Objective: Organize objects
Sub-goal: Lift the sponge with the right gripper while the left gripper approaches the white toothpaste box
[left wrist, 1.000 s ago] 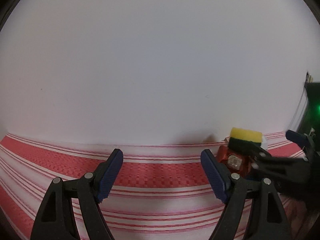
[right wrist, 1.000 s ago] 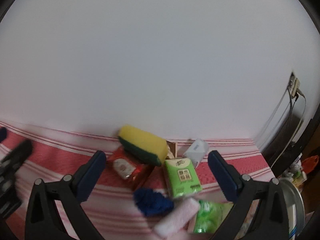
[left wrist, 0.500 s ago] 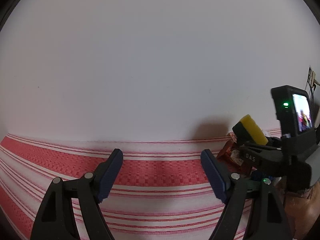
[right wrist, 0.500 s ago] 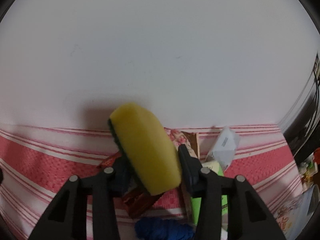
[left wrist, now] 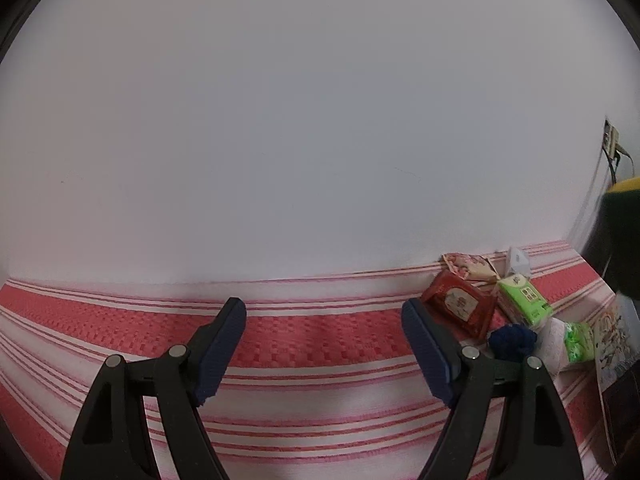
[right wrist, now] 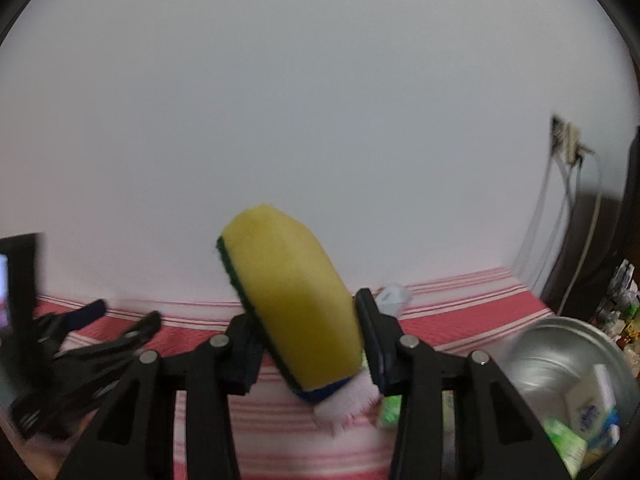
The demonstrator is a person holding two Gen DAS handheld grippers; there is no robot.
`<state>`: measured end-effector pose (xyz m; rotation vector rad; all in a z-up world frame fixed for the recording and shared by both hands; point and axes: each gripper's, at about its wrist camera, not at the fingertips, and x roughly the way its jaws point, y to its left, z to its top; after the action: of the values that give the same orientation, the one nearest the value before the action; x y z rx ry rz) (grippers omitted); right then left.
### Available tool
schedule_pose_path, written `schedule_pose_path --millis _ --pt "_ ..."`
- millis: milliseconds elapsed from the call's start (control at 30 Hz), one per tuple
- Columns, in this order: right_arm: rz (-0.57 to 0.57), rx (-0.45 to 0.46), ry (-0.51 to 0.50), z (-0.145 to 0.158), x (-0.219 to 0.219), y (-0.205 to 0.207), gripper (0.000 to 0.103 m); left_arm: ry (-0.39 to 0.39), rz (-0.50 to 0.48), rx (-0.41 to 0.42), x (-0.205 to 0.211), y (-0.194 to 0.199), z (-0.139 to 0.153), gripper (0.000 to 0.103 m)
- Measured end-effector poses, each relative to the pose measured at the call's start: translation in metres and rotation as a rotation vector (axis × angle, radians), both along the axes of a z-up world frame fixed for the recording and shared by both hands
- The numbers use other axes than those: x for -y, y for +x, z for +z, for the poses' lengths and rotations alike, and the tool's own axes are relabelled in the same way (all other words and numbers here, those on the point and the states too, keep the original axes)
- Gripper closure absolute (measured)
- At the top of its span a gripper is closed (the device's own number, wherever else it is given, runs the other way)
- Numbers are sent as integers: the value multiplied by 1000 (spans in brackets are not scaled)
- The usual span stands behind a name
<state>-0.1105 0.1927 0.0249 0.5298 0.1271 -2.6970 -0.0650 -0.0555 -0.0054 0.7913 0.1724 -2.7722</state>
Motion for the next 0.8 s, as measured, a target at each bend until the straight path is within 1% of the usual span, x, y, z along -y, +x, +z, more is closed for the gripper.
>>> schedule_pose_path --millis 33,100,200,267,367,433,533,600,733,800 --pt "-2 -31 9 1 2 10 60 -1 -10 2 -2 0 0 21" --pt "-22 -96 18 4 -7 28 60 -2 -25 6 -3 1 0 21" --pt "-54 -149 6 5 -20 39 60 30 -67 17 -5 1 -2 21" --pt "-70 -156 -3 7 -33 40 59 49 -113 28 -12 -5 -4 21" --pt "-92 -138 -46 8 -52 36 59 52 -169 55 -25 -5 -7 21" --pt "-112 -123 -72 9 -63 31 59 47 -209 81 -43 -14 -13 21" --pt "-132 -119 -99 21 -71 22 59 51 -280 102 -64 -15 -16 21" --pt "-146 -132 -111 22 -75 32 59 59 -337 112 -79 -15 -15 21" --pt "-168 -146 -132 26 -82 39 59 72 -461 126 -115 -21 -13 21" --pt "-179 -151 -142 27 -85 45 57 69 -488 146 -128 -26 -14 21"
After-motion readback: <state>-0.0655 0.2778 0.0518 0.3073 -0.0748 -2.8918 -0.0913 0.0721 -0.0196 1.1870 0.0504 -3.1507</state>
